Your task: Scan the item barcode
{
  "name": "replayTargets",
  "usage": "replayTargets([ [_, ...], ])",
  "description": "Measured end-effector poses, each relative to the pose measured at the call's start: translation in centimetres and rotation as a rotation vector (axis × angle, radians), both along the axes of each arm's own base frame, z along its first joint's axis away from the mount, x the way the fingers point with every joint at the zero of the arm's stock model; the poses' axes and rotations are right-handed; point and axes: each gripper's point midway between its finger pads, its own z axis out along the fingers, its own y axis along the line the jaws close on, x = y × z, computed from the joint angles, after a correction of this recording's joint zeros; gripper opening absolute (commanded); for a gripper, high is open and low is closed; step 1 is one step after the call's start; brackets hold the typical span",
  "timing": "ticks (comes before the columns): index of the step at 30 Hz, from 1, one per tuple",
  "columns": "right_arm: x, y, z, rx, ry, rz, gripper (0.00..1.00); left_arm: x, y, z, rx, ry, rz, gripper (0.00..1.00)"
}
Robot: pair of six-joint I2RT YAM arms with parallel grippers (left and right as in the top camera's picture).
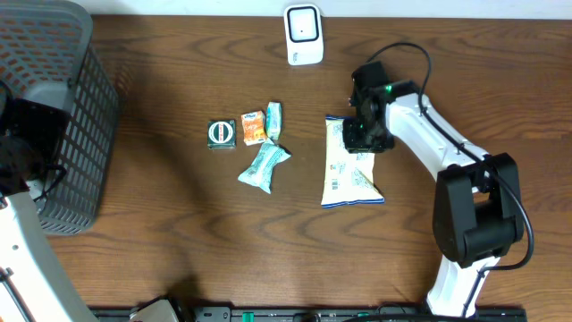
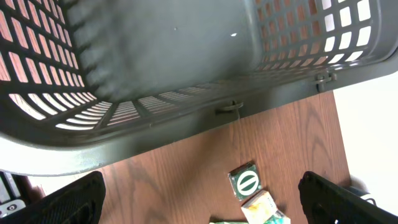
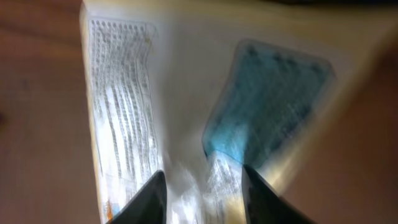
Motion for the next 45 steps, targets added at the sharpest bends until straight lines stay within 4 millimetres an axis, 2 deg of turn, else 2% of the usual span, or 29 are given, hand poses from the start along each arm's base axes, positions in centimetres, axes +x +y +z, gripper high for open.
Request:
replayTargets([
  [3,-0.3,-0.3,2.1,-0.023,0.035,-0.001,0.49,0.0,0.0,0.0,0.0,0.0,0.0,0.98],
  [6,-0.2,-0.4,4.8,-0.033,0.044,-0.001,0.52,0.0,0.0,0.0,-0.001,0.0,0.0,0.97],
  [9,-1.4,-0.8,5.9,-0.05,0.095,0.0,0.52,0.0,0.0,0.0,0.0,0.0,0.0,0.98],
  [14,-3.9,-1.5,5.6,-0.082,0.195,0.003,0.53,0.0,0.0,0.0,0.0,0.0,0.0,0.98],
  [20,-5.9,-1.2,3.7,-0.108,0.255,0.031,0.53,0.0,0.0,0.0,0.0,0.0,0.0,0.98],
  [27,-7.3,-0.3,1.1,-0.12,0.27,0.072,0.52,0.0,0.0,0.0,-0.001,0.0,0.0,0.98],
  [33,-7.9,-0.5,-0.6,-0.125,0.273,0.075,0.53,0.0,0.0,0.0,0.0,0.0,0.0,0.98],
  [38,-8.0,-0.6,-0.4,-0.132,0.28,0.075,0.6,0.0,0.0,0.0,0.0,0.0,0.0,0.98],
  [41,-7.6,-0.7,1.1,-0.136,0.283,0.071,0.65,0.0,0.0,0.0,0.0,0.0,-0.001,0.98],
  [43,-6.6,-0.5,2.4,-0.127,0.255,0.066,0.74,0.0,0.0,0.0,0.0,0.0,0.0,0.98],
  [45,-5.2,-0.4,3.8,-0.111,0.211,0.055,0.9,0.0,0.0,0.0,-0.001,0.001,0.0,0.97],
])
